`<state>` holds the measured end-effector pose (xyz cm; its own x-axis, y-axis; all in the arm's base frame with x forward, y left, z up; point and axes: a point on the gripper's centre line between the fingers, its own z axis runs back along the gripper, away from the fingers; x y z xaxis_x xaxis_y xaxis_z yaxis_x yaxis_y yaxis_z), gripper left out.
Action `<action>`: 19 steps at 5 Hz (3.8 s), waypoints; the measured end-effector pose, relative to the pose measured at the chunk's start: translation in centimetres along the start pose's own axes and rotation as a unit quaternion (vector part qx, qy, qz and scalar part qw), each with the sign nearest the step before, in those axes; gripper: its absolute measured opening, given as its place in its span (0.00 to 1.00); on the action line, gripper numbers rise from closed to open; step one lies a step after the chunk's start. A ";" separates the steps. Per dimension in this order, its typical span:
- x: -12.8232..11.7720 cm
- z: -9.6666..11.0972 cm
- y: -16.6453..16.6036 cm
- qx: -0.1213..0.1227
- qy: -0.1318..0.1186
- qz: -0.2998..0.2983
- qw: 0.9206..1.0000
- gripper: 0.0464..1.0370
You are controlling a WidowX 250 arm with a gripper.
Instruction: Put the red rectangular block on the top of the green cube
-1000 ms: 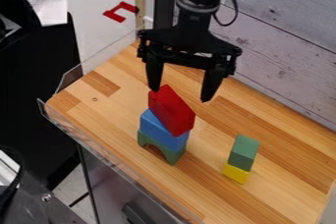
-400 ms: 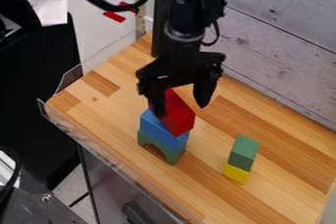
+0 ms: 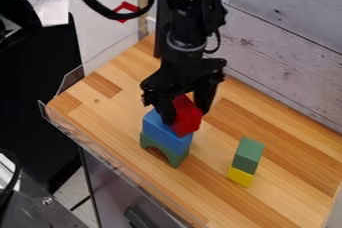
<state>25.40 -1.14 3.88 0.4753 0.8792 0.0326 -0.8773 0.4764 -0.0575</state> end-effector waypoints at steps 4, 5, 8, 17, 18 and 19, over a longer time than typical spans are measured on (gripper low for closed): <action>-0.8 2.7 -1.3 0.011 0.010 -0.161 0.987 0.54; -2.1 4.0 -2.0 0.020 -0.003 -0.217 0.976 0.54; -6.7 3.3 -5.2 0.001 0.001 -0.360 0.933 0.54; -8.8 0.8 -4.8 -0.003 0.018 -0.412 0.911 0.54; -8.5 0.1 -4.6 0.002 0.029 -0.406 0.913 0.54; -8.1 0.1 -4.7 -0.001 0.029 -0.401 0.916 0.54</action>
<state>25.63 -10.46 3.95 0.9692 0.2462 0.0115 -0.2455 0.9686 -0.0398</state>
